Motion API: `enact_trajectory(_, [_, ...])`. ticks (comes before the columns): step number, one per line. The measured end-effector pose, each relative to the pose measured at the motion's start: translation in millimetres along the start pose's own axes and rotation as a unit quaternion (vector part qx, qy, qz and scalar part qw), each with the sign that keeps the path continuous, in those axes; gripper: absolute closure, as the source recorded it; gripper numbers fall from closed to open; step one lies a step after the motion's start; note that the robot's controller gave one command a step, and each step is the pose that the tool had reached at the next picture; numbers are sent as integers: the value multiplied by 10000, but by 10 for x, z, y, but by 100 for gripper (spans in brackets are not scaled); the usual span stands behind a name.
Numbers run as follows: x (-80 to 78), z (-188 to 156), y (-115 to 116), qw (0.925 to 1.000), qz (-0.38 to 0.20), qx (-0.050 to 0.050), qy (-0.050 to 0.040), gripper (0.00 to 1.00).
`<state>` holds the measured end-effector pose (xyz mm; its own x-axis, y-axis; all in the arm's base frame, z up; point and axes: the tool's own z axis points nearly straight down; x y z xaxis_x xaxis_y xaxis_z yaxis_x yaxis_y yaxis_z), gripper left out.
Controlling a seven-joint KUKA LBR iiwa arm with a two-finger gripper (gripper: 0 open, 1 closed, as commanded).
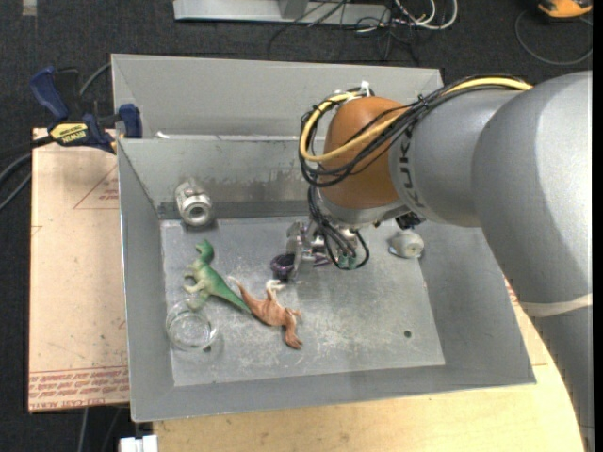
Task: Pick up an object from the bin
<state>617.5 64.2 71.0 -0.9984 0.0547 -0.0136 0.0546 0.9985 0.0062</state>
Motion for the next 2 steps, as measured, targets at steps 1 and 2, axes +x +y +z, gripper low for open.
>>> enact_trajectory(1, [123, -710, -26, 9979, -648, -6, -13, 100])
enact_trajectory(2, [123, -710, -27, 9979, -647, -6, -13, 100])
